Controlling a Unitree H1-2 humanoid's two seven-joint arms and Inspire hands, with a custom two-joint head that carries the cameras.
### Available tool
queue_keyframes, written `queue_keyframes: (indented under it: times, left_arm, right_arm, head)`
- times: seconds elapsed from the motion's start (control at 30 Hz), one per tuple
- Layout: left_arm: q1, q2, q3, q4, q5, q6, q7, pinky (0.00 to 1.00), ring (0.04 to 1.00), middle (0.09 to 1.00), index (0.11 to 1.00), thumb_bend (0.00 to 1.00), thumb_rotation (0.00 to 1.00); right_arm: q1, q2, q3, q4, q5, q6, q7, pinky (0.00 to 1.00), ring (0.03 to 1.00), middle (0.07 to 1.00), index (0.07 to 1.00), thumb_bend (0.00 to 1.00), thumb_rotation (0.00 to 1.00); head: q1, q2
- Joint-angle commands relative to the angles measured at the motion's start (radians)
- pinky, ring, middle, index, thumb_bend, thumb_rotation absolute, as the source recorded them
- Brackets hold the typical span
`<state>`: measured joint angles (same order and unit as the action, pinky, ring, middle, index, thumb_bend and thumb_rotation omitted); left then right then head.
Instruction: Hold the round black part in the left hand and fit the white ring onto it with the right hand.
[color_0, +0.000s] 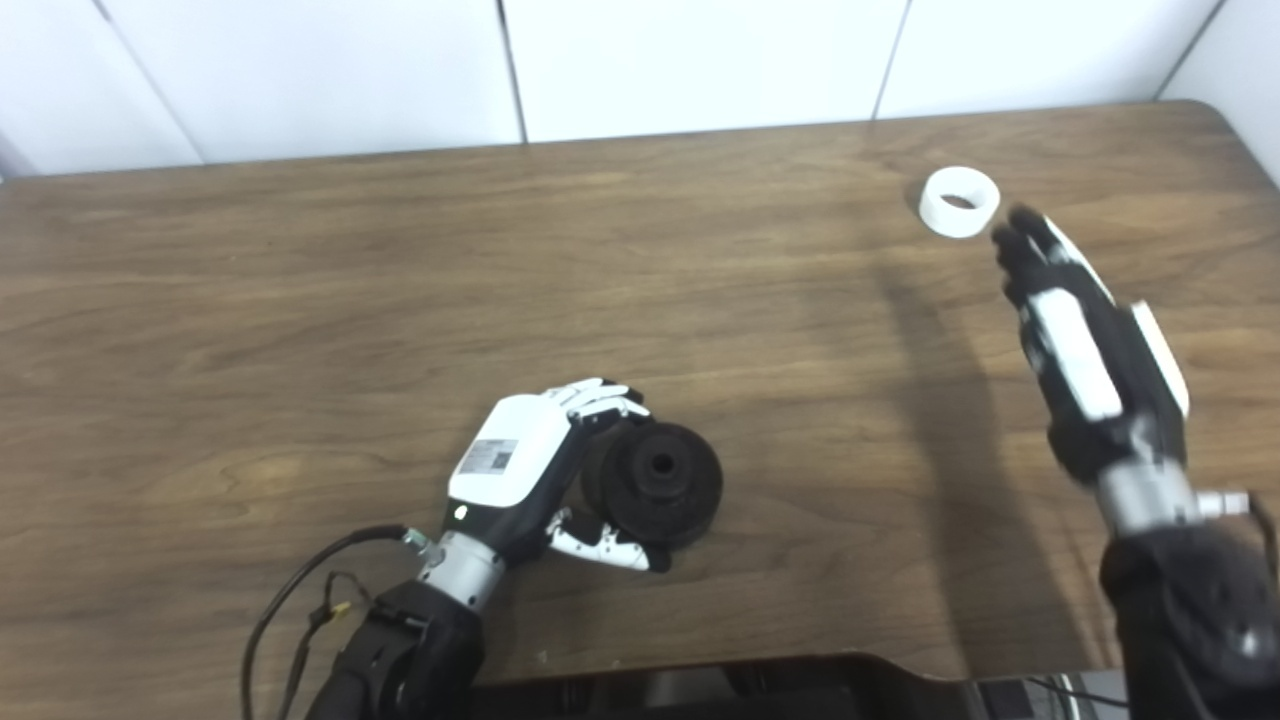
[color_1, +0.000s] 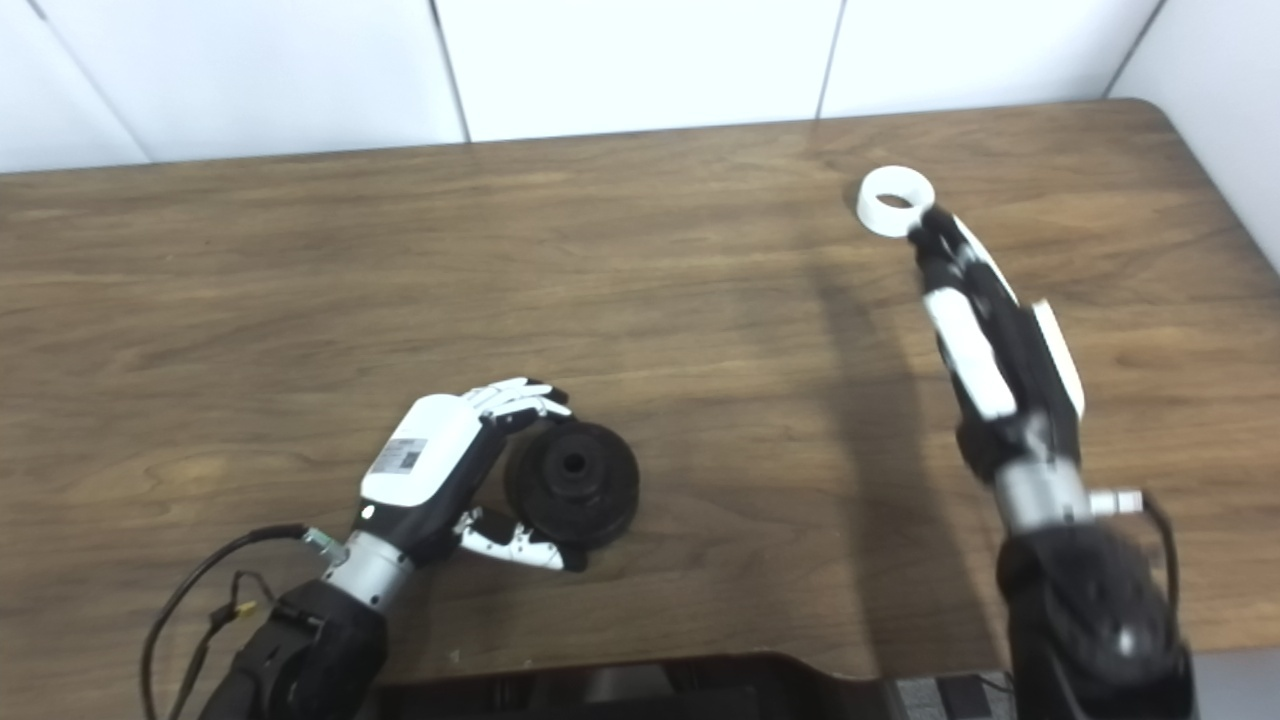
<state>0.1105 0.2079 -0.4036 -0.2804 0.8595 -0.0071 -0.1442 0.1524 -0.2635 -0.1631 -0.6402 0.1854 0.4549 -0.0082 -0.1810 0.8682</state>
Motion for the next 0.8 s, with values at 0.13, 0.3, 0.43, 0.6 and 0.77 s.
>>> queue_keyframes:
  times: [0.13, 0.3, 0.43, 0.6, 0.77]
  left_arm:
    - [0.000, 0.020, 0.017, 0.040, 0.011, 0.031, -0.029, 0.82, 0.869, 0.820, 0.486, 0.52, 0.06]
    - [-0.003, 0.012, 0.018, 0.054, 0.010, 0.018, -0.011, 0.80, 0.862, 0.815, 0.487, 0.52, 0.06]
    - [-0.001, 0.007, 0.015, 0.053, 0.018, 0.026, -0.008, 0.79, 0.863, 0.818, 0.487, 0.52, 0.06]
    - [0.009, 0.006, 0.014, 0.055, 0.026, 0.018, 0.006, 0.80, 0.862, 0.818, 0.487, 0.52, 0.06]
    - [0.016, 0.003, 0.011, 0.062, 0.031, 0.015, 0.022, 0.81, 0.866, 0.818, 0.486, 0.52, 0.06]
  right_arm:
    - [-0.103, -0.159, 0.045, 0.010, -0.122, 0.015, -0.007, 1.00, 0.998, 0.977, 0.903, 0.73, 0.45]
    - [-0.213, -0.271, 0.046, 0.124, -0.249, 0.015, 0.102, 0.98, 0.977, 0.964, 0.896, 0.77, 0.37]
    - [-0.320, -0.307, 0.028, 0.245, -0.349, 0.015, 0.203, 0.95, 0.965, 0.959, 0.876, 0.79, 0.32]
    - [-0.433, -0.318, 0.028, 0.374, -0.545, 0.015, 0.327, 0.87, 0.928, 0.936, 0.869, 0.81, 0.31]
    - [-0.524, -0.339, 0.057, 0.487, -0.656, 0.015, 0.380, 0.93, 0.957, 0.941, 0.871, 0.82, 0.29]
  head:
    - [-0.029, -0.011]
    - [-0.029, -0.017]
    - [-0.039, -0.026]
    - [-0.041, -0.040]
    - [-0.032, -0.058]
